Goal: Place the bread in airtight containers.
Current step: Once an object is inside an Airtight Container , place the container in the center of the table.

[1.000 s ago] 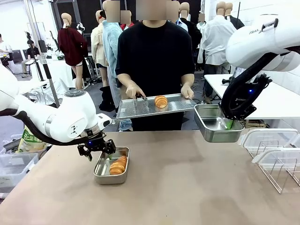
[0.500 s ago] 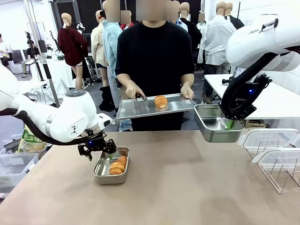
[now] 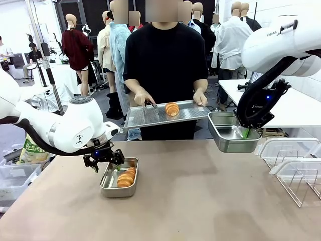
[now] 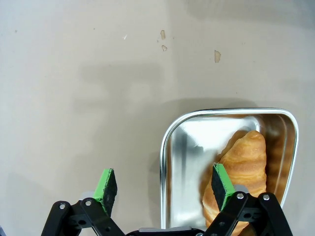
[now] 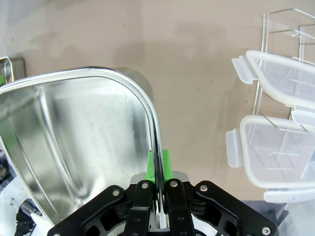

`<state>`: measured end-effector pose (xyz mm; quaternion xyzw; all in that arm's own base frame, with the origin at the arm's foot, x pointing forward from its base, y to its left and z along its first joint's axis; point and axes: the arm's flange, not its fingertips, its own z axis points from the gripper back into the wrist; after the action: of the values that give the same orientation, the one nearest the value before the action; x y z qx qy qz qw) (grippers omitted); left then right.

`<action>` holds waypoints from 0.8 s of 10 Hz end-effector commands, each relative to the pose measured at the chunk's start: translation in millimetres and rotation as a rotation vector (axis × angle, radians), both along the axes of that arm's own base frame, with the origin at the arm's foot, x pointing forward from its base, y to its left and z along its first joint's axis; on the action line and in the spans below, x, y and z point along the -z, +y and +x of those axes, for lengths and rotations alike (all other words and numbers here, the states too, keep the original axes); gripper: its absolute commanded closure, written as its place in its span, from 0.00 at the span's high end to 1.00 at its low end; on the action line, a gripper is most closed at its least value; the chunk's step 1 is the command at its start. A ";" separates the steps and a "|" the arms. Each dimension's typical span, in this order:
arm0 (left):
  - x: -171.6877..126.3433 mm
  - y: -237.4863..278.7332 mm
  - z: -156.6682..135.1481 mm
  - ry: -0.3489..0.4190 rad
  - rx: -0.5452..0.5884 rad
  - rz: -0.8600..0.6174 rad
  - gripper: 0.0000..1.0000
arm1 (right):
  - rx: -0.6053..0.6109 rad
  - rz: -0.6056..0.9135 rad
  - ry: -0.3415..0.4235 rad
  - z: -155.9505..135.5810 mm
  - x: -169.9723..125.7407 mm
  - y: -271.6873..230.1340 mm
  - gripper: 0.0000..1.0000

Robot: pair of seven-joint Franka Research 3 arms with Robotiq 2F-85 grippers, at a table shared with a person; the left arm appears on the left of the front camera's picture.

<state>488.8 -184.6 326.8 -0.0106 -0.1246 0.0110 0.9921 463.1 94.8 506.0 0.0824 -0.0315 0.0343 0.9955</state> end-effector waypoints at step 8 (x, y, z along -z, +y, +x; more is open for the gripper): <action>-171.2 -14.3 -35.8 0.029 0.302 0.080 1.00 | 0.003 0.000 -0.005 -2.5 -0.6 -0.9 0.00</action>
<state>458.0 -206.0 492.0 0.0183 -0.1063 -0.1177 0.9872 463.0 94.6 506.1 0.0824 -0.0316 0.0341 0.9955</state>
